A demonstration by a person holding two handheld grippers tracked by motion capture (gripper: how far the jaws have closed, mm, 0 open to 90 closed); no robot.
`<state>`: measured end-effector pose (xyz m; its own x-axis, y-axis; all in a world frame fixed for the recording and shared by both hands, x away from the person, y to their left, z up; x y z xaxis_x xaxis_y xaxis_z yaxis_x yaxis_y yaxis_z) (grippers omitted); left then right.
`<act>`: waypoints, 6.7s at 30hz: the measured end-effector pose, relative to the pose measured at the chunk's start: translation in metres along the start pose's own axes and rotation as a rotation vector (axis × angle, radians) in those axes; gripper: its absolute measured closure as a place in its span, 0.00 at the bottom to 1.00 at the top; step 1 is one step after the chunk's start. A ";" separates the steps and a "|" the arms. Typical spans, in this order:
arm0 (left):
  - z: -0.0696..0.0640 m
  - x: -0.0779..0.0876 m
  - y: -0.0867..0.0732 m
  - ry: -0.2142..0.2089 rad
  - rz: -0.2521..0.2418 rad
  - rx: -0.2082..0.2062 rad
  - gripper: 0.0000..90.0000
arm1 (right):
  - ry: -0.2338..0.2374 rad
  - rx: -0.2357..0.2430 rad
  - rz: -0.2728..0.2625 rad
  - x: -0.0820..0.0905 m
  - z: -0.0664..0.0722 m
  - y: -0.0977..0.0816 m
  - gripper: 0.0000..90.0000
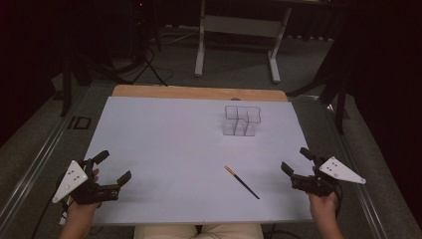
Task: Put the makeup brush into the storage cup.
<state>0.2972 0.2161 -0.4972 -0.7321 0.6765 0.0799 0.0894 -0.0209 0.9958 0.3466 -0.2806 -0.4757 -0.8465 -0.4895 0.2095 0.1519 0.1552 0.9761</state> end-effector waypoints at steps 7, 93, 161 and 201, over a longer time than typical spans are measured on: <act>-0.001 -0.001 -0.001 -0.014 0.005 0.001 0.02 | 0.029 -0.020 0.016 -0.002 0.003 -0.003 0.15; -0.007 -0.001 0.003 -0.036 -0.021 0.010 0.02 | 0.235 0.115 0.637 -0.080 0.116 -0.051 0.19; -0.007 -0.006 0.002 -0.054 -0.019 0.022 0.02 | 0.141 0.259 1.001 -0.114 0.119 -0.095 0.93; -0.028 -0.020 0.004 -0.143 -0.004 0.072 0.02 | 0.291 0.035 0.579 -0.093 0.116 -0.004 0.93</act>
<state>0.2937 0.1819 -0.4932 -0.6294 0.7745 0.0632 0.1386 0.0318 0.9898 0.3656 -0.1357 -0.5057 -0.4586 -0.5299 0.7133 0.5212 0.4898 0.6989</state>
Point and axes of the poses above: each handheld gripper's, and its own axes: x roughly backward along the jaws, y roughly out of its top, z roughly to its left, the point moved 10 cm from there along -x, roughly forward along the jaws, and after that the axes turned 7 degrees about -y, right-handed, at the moved point
